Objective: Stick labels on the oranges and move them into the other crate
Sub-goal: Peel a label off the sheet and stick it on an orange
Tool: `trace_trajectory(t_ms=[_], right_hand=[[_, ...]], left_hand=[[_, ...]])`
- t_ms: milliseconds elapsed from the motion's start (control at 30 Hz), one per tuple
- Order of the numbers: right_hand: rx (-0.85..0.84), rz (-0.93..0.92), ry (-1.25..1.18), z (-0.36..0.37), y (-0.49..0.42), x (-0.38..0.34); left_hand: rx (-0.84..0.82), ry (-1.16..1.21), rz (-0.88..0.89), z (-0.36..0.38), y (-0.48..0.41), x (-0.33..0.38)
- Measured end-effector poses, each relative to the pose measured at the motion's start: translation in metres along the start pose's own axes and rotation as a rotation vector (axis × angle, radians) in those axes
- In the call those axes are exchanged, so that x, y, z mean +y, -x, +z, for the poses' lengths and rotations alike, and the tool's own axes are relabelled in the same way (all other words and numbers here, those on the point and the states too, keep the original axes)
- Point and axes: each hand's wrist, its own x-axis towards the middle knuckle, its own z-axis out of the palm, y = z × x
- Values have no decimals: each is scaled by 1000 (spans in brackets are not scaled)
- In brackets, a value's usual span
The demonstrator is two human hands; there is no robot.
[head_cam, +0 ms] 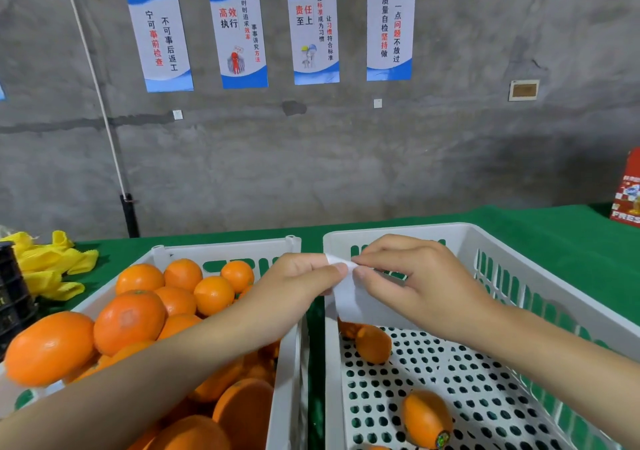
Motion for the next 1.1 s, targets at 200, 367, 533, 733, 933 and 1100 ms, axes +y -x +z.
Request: trace_trajectory(t_ms=[200,367,533,733,933,1100], right_hand=[[-40,67,-87,0,-2,2],[52,167,-123,2,-4,3],[201,175,-94,-2,-5,-1],[123,185,-74,9,0,-2],[173,168,-32,12,0,-3],[-20,164,-21,13,1,-1]], left_hand=[[-17,-51,50,2,3,1],[-53,-109,75,1,5,0],[-118,-346,44,1,9,0],[-145,-311,132,13,16,14],[-190,-325,139,7,11,6],[-69,-598,29,-32,1,1]])
